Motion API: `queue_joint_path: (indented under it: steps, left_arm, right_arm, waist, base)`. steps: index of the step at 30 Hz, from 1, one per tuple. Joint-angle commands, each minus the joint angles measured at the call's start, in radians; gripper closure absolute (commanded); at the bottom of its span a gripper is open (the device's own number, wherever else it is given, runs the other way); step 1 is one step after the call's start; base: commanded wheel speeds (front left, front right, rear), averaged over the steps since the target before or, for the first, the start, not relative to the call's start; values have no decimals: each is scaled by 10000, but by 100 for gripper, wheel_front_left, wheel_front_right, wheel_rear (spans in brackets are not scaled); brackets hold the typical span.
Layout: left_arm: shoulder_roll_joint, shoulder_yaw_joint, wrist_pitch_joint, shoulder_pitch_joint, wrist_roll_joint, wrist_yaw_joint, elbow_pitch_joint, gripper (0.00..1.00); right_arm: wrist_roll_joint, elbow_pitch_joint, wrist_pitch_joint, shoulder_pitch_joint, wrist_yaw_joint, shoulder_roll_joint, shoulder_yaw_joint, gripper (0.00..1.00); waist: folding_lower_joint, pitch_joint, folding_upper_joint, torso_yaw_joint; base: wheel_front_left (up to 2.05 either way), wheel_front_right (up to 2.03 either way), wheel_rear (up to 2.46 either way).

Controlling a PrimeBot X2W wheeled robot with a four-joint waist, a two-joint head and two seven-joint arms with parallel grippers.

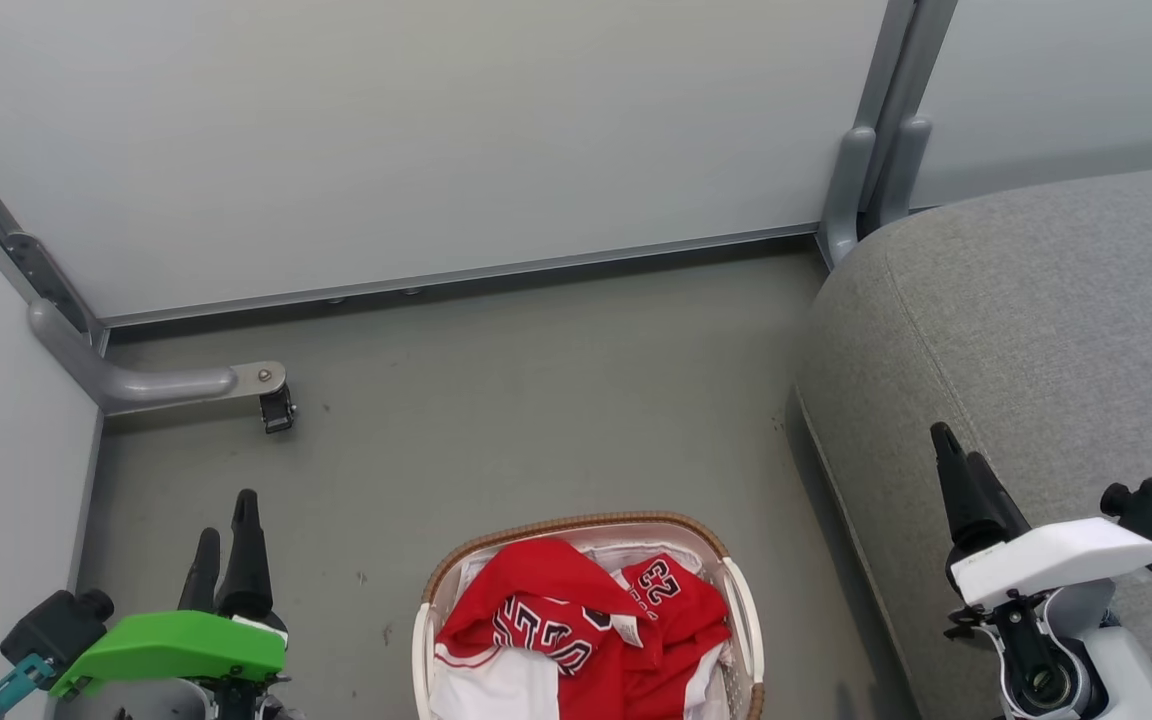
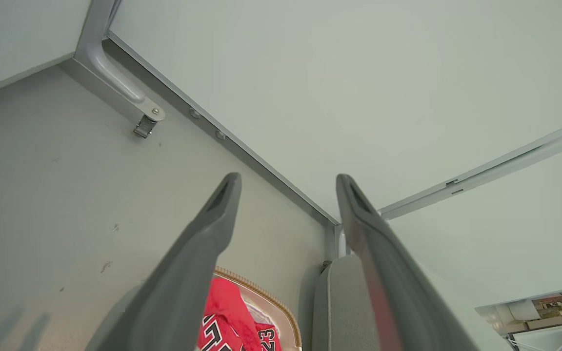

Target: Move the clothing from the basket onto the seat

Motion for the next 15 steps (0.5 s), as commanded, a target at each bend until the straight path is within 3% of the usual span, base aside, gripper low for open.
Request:
queue_joint_path:
  steps: [1, 15]
  left_arm:
    - [130, -9, -99, -236, 415, -25, -58, 0]
    - [138, -109, -540, -156, 2685, -30, -174, 0]
  right_arm:
    - [-389, -72, -120, -278, 4, -150, 77, 0]
    - [-2415, 14, -555, -358, 4, -179, 256, 0]
  waist:
    - [0, 10, 0, 0]
    - [0, 56, 0, 6]
  base:
    - [0, 0, 0]
    - [0, 0, 0]
